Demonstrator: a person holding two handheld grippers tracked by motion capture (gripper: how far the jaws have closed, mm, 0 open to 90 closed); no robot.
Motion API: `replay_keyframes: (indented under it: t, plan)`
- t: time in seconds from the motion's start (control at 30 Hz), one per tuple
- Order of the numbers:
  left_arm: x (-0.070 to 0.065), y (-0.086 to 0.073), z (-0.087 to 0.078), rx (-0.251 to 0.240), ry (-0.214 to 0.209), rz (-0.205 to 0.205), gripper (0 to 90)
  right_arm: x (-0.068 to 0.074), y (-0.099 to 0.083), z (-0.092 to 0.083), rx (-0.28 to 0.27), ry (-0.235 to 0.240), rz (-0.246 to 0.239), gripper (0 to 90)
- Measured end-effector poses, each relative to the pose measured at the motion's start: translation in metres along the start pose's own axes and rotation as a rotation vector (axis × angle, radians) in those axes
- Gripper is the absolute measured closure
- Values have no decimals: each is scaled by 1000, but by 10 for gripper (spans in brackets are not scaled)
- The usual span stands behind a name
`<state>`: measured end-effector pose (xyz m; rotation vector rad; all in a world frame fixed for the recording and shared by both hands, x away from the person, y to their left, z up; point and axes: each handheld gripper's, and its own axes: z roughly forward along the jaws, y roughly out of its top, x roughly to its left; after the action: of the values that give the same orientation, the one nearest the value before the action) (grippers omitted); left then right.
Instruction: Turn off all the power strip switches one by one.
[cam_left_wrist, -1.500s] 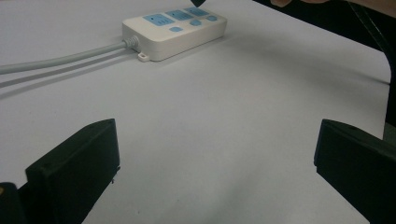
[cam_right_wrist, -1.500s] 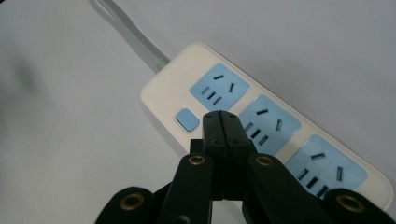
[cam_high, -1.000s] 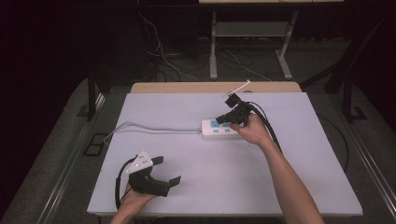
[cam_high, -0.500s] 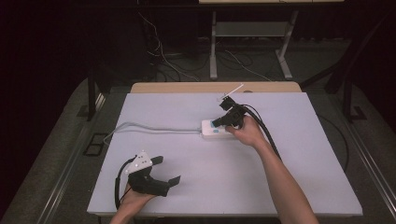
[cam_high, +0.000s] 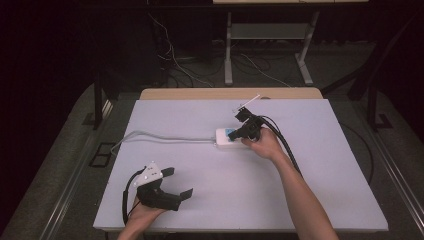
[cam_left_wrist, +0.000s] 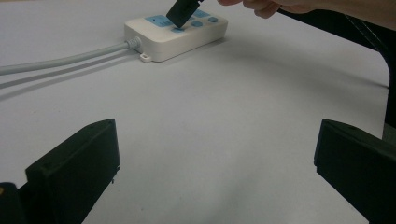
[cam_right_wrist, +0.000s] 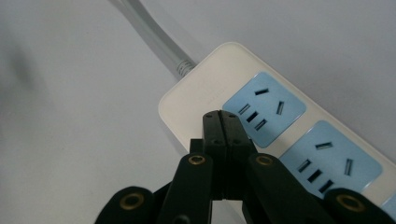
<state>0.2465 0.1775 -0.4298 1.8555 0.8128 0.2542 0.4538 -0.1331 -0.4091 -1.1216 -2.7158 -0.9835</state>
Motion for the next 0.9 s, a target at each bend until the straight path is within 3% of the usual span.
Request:
replay_keyframes:
  t: [0.9]
  plan:
    - [0, 0, -1, -3, 5, 2, 0, -7, -11, 3, -77, 43, 12, 900]
